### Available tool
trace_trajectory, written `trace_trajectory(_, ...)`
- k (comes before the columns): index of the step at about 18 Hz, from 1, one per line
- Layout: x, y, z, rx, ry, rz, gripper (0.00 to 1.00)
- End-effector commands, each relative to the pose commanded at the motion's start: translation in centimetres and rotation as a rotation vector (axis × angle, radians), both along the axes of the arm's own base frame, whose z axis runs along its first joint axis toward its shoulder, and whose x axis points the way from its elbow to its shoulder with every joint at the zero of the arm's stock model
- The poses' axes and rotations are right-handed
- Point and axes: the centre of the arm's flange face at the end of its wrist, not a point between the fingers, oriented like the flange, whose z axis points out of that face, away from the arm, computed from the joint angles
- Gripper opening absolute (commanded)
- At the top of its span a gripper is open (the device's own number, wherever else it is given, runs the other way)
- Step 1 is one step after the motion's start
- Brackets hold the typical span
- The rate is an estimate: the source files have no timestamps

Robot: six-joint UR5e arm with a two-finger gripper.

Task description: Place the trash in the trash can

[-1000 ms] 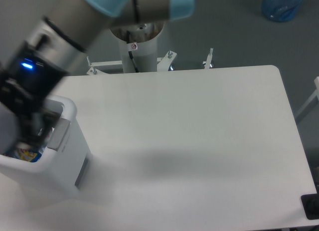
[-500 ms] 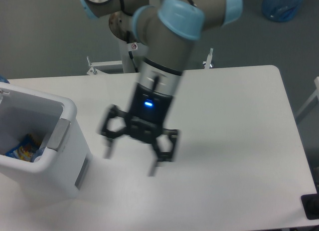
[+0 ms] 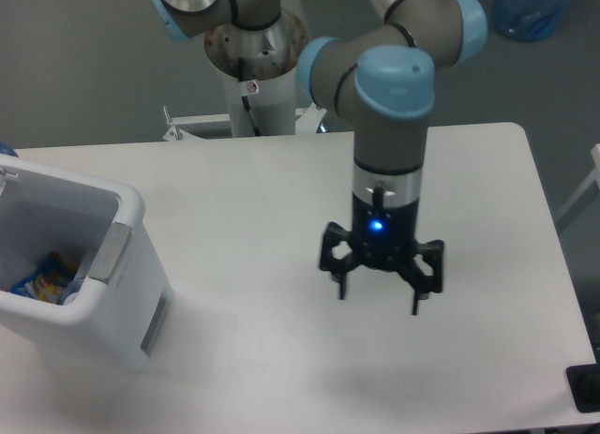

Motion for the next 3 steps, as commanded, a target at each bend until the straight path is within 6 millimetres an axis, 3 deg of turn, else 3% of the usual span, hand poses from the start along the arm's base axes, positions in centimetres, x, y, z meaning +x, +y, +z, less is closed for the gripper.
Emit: trace_trajectory(3, -0.5, -0.1, -2.0, -0.077, -0.013, -0.082, 1.00)
